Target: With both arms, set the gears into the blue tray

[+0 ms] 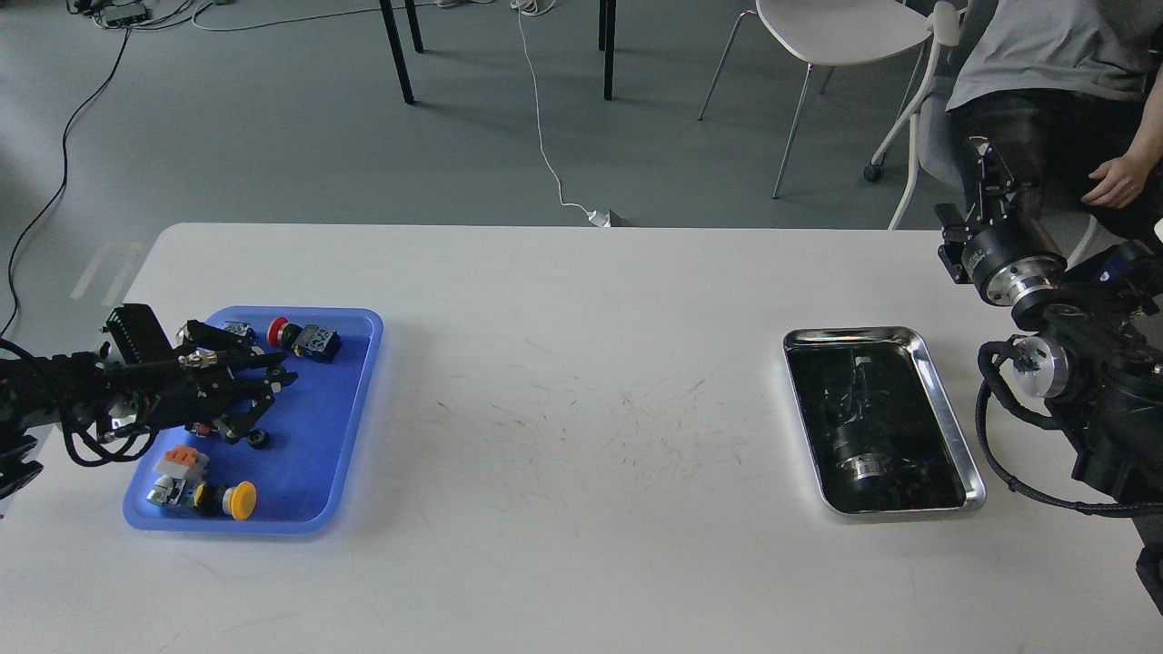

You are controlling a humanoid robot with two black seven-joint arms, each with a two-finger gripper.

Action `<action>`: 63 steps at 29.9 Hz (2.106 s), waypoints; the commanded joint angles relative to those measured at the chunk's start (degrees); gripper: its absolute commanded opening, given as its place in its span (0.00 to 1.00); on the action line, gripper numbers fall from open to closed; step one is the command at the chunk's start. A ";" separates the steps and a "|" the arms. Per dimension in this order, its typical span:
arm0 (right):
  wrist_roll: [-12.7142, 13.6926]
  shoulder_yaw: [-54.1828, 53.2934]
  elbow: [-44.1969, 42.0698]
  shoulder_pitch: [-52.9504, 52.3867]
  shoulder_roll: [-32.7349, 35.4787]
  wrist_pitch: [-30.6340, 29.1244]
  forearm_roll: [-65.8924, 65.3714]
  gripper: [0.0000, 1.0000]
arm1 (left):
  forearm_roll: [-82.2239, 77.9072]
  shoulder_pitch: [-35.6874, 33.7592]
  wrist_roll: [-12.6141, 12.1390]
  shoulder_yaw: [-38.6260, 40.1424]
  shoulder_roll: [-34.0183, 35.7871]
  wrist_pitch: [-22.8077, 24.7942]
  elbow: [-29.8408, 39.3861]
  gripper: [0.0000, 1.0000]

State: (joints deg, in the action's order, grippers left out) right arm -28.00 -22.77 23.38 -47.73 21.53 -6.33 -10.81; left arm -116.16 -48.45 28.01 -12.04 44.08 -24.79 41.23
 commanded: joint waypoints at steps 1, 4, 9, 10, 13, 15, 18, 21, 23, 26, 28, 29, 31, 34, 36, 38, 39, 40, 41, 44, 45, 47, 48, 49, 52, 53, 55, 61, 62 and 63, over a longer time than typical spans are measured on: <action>0.00 0.00 0.00 0.00 0.10 0.01 0.00 0.95 | 0.23 0.29 -0.01 0.00 -0.58 0.00 -0.80 0.09; 0.00 0.00 0.00 0.09 0.10 -0.08 0.00 0.95 | 0.32 0.29 -0.01 0.00 -1.02 0.00 -1.67 0.09; 0.00 0.00 -0.09 0.18 0.10 -0.08 -0.09 0.95 | 0.32 0.29 -0.01 0.00 -3.39 0.00 -3.26 0.09; 0.00 0.00 0.00 0.18 0.10 -0.08 -0.09 0.95 | 0.32 0.29 -0.01 0.00 -3.48 0.00 -3.26 0.10; 0.00 0.00 -0.09 0.18 0.18 -0.08 -0.09 0.95 | 0.32 0.46 -0.01 0.00 -3.57 0.00 -3.26 0.10; 0.00 0.00 -0.09 0.18 0.18 -0.08 -0.09 0.95 | 0.40 1.16 -0.01 0.09 -3.57 0.00 -3.34 0.10; 0.00 0.00 -0.09 0.35 0.18 -0.08 -0.09 0.95 | 0.40 1.34 -0.01 0.09 -3.48 0.00 -3.35 0.10; 0.00 0.00 0.00 0.71 0.18 -0.08 -0.09 0.95 | 0.58 1.43 -0.01 0.09 -3.48 0.00 -3.35 0.11; 0.00 0.00 -0.09 0.71 0.18 -0.08 -0.09 0.95 | 0.84 1.61 -0.01 0.09 -3.48 0.09 -3.43 0.11; 0.00 0.00 0.00 0.62 0.18 -0.08 -0.09 0.95 | 0.84 2.05 -0.01 0.09 -3.48 0.00 -3.52 0.12; 0.00 0.00 0.00 0.62 0.18 -0.08 -0.09 0.95 | 0.93 2.14 -0.01 0.09 -3.48 0.00 -3.52 0.13; 0.00 0.00 0.00 0.62 0.18 -0.08 -0.09 0.95 | 1.28 2.22 -0.01 0.09 -3.48 0.00 -3.61 0.14; 0.00 0.00 0.00 0.71 0.18 -0.08 -0.09 0.95 | 1.90 2.22 -0.01 0.09 -3.48 0.00 -3.87 0.19; 0.00 0.00 0.00 0.71 0.18 -0.08 -0.09 0.95 | 1.99 2.22 -0.01 0.09 -3.39 0.00 -3.96 0.27; 0.00 0.00 0.00 0.62 0.18 -0.08 -0.09 0.95 | 2.16 2.22 -0.01 0.09 -3.39 0.00 -4.05 0.29; 0.00 0.00 0.00 0.71 0.18 -0.08 -0.09 0.95 | 2.69 2.22 -0.01 0.09 -3.39 0.00 -4.14 0.30; 0.00 0.00 0.00 0.71 0.18 -0.08 -0.09 0.95 | 2.78 2.22 -0.01 0.09 -3.39 0.09 -4.14 0.30; 0.00 0.00 0.00 0.71 0.18 -0.08 -0.09 0.95 | 2.78 2.22 -0.01 0.09 -3.39 0.01 -4.14 0.31; 0.00 0.00 0.00 0.71 0.18 -0.08 -0.09 0.95 | 2.78 2.22 -0.01 0.09 -3.39 0.00 -4.14 0.32; 0.00 0.00 0.00 0.71 0.18 -0.08 -0.09 0.95 | 2.78 2.22 -0.01 0.09 -3.30 0.00 -4.14 0.35; 0.00 0.00 0.00 0.71 0.18 -0.08 -0.09 0.95 | 2.86 2.22 -0.01 0.09 -3.30 0.00 -4.14 0.35; 0.00 0.00 0.00 0.71 0.18 -0.08 -0.09 0.95 | 2.87 2.22 -0.01 0.18 -3.13 0.00 -4.14 0.38; 0.00 0.00 0.00 0.71 0.18 -0.08 -0.09 0.95 | 2.87 2.14 -0.01 0.35 -3.04 0.00 -4.14 0.40; 0.00 0.00 -0.09 0.79 0.18 -0.08 -0.09 0.95 | 3.39 2.14 -0.01 0.88 -3.04 0.00 -4.14 0.43; 0.00 0.00 -0.09 0.88 0.18 -0.08 -0.09 0.95 | 10.04 1.52 -0.01 0.88 -2.86 0.00 -4.05 0.49; 0.00 0.00 0.00 0.88 0.27 -0.08 -0.09 0.95 | 13.38 1.52 -0.01 0.53 -2.69 0.00 -4.31 0.50; 0.00 0.00 -0.09 1.14 0.27 -0.08 -0.09 0.95 | 18.13 1.43 -0.01 0.44 -2.60 0.09 -6.49 0.52; 0.00 0.00 0.26 1.23 0.62 -0.43 0.00 0.95 | 30.17 -1.02 -0.01 1.58 -2.69 0.79 -8.71 0.56; 0.00 0.00 0.35 1.23 0.71 -0.52 0.00 0.95 | 32.98 -1.20 -0.01 1.67 -2.86 1.41 -8.97 0.57; 0.00 0.00 0.35 1.23 0.80 -0.61 0.09 0.96 | 36.06 -1.47 -0.01 1.67 -2.78 2.80 -8.97 0.57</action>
State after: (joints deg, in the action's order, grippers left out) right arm -28.00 -22.76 23.62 -46.52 22.08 -6.66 -10.84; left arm -87.96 -48.95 28.00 -10.56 41.47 -24.01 32.52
